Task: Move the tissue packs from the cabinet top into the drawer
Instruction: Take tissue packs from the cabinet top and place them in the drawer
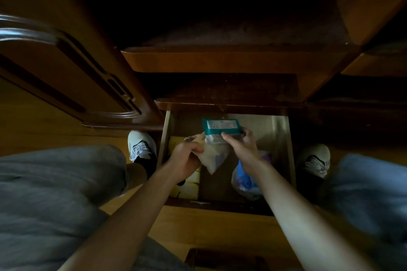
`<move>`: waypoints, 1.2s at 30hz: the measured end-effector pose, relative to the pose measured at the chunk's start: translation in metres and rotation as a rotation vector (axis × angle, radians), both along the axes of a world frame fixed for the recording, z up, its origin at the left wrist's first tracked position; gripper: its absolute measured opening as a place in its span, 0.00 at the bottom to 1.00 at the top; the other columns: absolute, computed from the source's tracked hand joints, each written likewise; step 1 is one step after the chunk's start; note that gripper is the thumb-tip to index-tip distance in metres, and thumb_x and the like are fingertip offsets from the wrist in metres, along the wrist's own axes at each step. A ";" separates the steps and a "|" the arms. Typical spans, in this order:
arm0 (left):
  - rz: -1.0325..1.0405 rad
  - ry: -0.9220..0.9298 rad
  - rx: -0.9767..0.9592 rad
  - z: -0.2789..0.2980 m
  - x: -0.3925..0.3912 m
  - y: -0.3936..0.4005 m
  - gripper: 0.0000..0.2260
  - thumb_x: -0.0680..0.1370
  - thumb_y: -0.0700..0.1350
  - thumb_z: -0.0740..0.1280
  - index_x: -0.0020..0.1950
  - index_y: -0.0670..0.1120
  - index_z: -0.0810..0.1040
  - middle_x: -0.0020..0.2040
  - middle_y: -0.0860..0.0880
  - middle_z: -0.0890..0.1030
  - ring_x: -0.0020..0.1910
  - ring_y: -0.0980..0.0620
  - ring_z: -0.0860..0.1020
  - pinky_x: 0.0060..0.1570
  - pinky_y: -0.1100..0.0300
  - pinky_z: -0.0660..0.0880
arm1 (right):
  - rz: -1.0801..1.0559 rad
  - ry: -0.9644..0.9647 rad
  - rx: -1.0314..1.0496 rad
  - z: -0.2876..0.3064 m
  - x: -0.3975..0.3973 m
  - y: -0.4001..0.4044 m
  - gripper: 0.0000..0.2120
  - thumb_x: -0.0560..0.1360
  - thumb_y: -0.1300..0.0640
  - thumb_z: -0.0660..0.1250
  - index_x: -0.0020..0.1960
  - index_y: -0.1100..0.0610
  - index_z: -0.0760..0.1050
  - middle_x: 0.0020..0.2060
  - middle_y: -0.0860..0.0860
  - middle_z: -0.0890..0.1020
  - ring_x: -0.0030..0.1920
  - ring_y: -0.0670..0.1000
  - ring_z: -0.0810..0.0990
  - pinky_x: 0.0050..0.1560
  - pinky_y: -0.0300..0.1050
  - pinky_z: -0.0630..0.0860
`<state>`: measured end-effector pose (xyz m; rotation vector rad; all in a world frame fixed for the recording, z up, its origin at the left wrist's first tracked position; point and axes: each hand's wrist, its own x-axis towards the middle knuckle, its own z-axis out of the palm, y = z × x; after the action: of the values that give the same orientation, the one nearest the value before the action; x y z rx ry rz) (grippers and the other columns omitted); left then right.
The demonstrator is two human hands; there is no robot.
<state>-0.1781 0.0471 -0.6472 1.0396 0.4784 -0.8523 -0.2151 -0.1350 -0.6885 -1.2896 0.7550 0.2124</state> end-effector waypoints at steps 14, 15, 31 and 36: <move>-0.311 -0.167 0.360 -0.007 -0.004 0.000 0.18 0.83 0.57 0.60 0.67 0.49 0.77 0.60 0.44 0.82 0.59 0.44 0.82 0.60 0.40 0.79 | 0.387 -0.138 0.131 0.018 -0.005 -0.009 0.39 0.77 0.63 0.68 0.76 0.31 0.59 0.67 0.42 0.73 0.63 0.49 0.79 0.56 0.51 0.82; -0.317 -0.175 0.340 -0.008 -0.003 0.001 0.17 0.82 0.54 0.63 0.69 0.49 0.75 0.61 0.44 0.82 0.59 0.44 0.82 0.60 0.40 0.79 | 0.310 -0.120 0.106 0.018 -0.004 -0.006 0.42 0.77 0.61 0.70 0.77 0.30 0.55 0.64 0.39 0.73 0.59 0.47 0.81 0.50 0.48 0.84; -0.433 -0.659 0.918 -0.026 0.006 0.005 0.21 0.80 0.52 0.67 0.73 0.53 0.71 0.65 0.56 0.77 0.56 0.57 0.77 0.50 0.59 0.76 | 0.267 0.085 -0.153 0.008 -0.014 -0.001 0.11 0.82 0.56 0.65 0.63 0.50 0.71 0.56 0.50 0.82 0.56 0.51 0.83 0.45 0.47 0.82; -0.717 -0.974 1.328 -0.047 0.010 0.038 0.17 0.79 0.48 0.64 0.69 0.52 0.76 0.66 0.48 0.77 0.64 0.45 0.76 0.63 0.48 0.75 | 0.308 0.014 -0.290 -0.007 -0.022 0.029 0.28 0.84 0.59 0.60 0.76 0.43 0.50 0.60 0.50 0.77 0.49 0.47 0.82 0.37 0.42 0.83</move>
<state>-0.1682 0.0856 -0.6943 2.7575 -0.3049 -0.4287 -0.2375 -0.1061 -0.6951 -1.6825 0.6102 0.3698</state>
